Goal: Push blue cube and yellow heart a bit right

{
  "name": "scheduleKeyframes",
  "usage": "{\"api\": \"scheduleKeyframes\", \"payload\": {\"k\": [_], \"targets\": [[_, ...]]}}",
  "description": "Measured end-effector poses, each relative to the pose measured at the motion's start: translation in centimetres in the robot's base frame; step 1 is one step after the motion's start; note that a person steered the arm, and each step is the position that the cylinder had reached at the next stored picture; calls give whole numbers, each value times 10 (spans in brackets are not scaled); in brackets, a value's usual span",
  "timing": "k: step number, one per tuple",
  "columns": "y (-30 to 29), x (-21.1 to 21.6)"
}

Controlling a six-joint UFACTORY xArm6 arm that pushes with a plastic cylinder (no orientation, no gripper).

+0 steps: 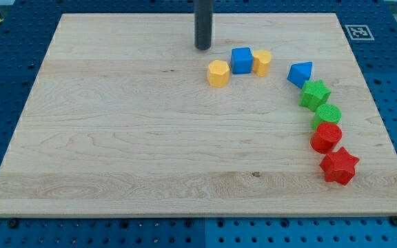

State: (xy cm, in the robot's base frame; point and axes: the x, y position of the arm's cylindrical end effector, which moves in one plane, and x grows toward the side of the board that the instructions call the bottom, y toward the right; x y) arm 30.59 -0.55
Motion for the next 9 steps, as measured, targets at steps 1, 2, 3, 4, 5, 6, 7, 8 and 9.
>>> {"api": "scheduleKeyframes", "payload": {"k": [1, 2, 3, 4, 5, 6, 7, 8, 9], "targets": [[0, 35], [22, 53], [56, 57], [77, 57], [79, 57], [84, 55], [81, 49], [70, 39], [70, 31]]}}
